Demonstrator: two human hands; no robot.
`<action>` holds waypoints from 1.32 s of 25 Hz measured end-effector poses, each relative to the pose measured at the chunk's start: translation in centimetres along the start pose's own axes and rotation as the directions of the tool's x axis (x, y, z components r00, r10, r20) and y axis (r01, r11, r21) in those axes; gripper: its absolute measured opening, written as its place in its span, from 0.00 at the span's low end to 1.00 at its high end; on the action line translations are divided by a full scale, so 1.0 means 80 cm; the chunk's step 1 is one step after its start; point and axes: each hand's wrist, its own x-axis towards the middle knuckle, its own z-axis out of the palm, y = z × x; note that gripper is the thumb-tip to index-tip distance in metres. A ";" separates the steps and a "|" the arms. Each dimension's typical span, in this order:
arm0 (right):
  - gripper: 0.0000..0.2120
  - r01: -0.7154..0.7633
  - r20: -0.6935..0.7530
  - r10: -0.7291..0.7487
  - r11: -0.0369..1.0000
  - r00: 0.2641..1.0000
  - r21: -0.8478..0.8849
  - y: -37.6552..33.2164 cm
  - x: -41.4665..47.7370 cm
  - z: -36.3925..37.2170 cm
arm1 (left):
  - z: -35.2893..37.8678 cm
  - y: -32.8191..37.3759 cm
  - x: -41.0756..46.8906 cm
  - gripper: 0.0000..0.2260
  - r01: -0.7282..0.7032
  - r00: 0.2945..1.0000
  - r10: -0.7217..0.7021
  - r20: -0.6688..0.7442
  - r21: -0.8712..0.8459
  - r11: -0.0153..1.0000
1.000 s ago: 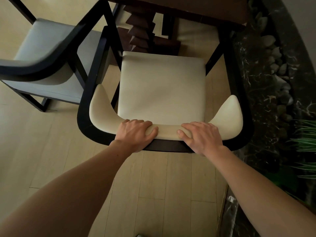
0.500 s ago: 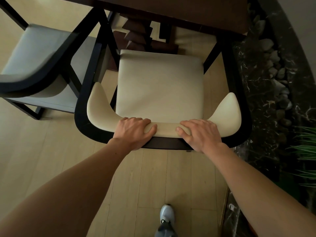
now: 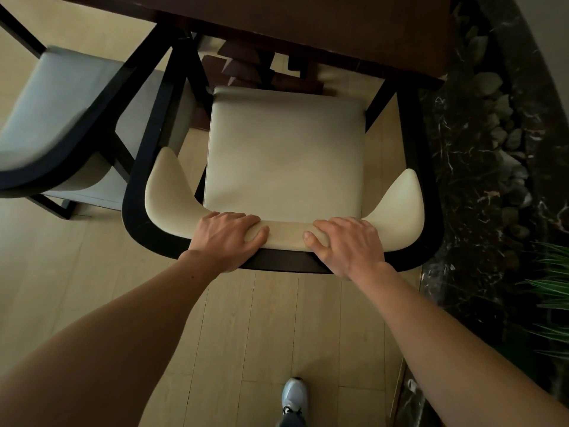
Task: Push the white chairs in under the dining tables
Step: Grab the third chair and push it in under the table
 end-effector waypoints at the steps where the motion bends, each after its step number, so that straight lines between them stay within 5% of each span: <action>1: 0.34 0.000 -0.003 0.000 1.000 1.000 0.000 0.000 0.002 0.000 | -0.001 -0.001 0.002 0.27 0.001 1.000 -0.001 0.001 0.000 1.000; 33: 0.33 -0.066 -0.084 0.066 0.998 0.994 0.005 -0.058 0.045 -0.003 | -0.032 -0.074 0.034 0.27 -0.049 0.998 0.049 0.024 -0.027 0.998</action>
